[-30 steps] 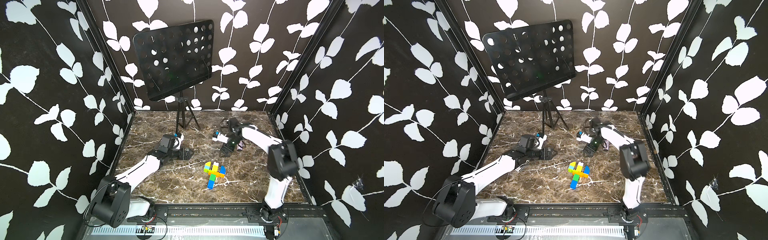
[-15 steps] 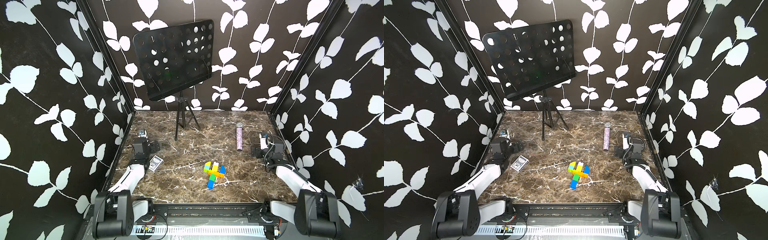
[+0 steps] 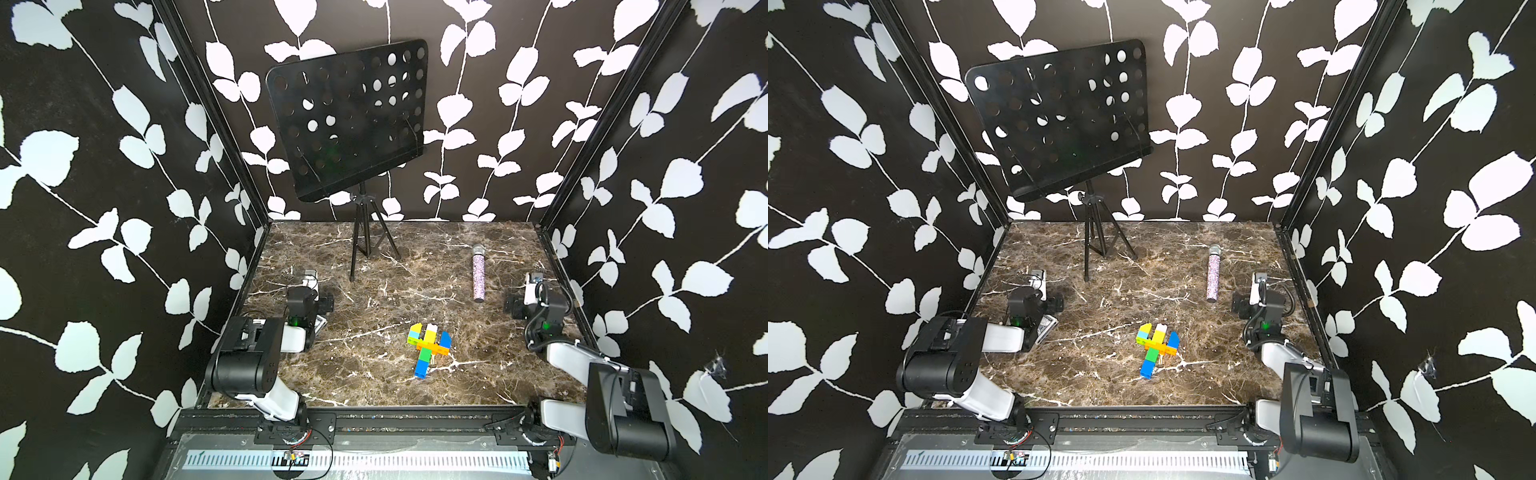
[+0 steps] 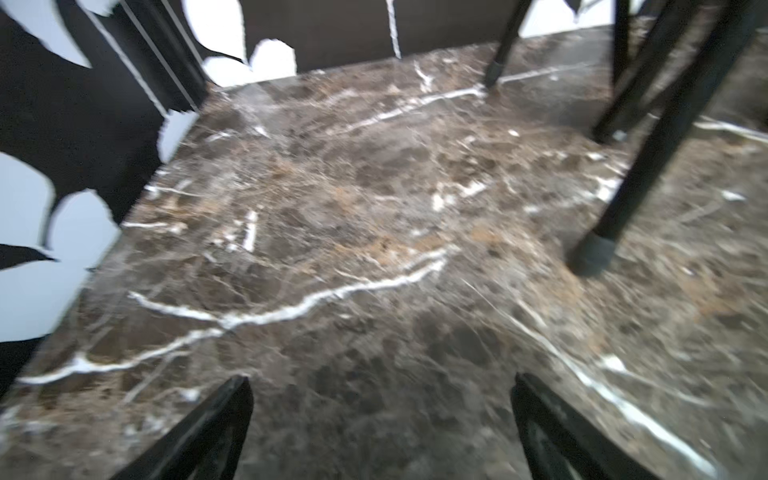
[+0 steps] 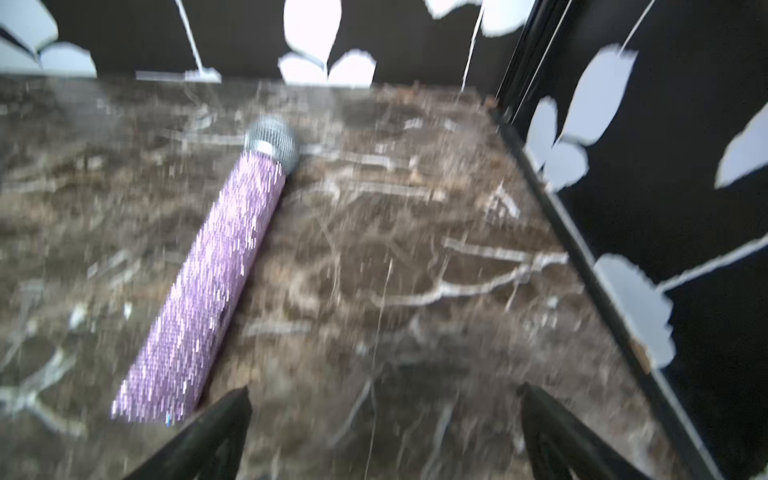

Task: Assemble a fork with lego
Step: Reset both arms

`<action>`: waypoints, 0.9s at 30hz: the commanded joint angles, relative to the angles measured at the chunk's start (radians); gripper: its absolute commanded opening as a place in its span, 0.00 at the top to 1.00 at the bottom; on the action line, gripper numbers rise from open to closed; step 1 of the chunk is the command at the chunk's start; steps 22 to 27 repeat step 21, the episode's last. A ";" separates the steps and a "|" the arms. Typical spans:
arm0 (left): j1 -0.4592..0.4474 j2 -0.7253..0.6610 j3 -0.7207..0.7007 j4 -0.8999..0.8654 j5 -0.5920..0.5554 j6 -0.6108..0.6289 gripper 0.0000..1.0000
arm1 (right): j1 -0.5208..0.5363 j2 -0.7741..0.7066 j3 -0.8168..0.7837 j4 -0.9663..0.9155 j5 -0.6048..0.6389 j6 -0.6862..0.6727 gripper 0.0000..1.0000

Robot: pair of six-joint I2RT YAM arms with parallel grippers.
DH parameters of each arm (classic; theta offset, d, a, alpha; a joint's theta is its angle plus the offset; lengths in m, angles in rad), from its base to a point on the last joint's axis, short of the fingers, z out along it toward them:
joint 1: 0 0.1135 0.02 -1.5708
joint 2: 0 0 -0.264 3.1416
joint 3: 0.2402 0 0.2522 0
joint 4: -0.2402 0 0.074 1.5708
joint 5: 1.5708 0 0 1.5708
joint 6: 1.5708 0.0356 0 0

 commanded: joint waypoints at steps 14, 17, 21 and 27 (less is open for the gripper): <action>0.004 -0.024 0.011 0.035 -0.045 0.016 0.01 | 0.114 0.268 0.103 0.249 0.108 0.002 0.01; 0.005 -0.023 0.014 0.028 -0.043 0.015 0.01 | 0.114 0.266 0.101 0.248 0.109 0.002 0.01; 0.005 -0.027 0.010 0.027 -0.041 0.016 0.01 | 0.114 0.262 0.100 0.239 0.111 0.002 0.01; 0.005 -0.027 0.010 0.027 -0.041 0.016 0.01 | 0.114 0.262 0.100 0.239 0.111 0.002 0.01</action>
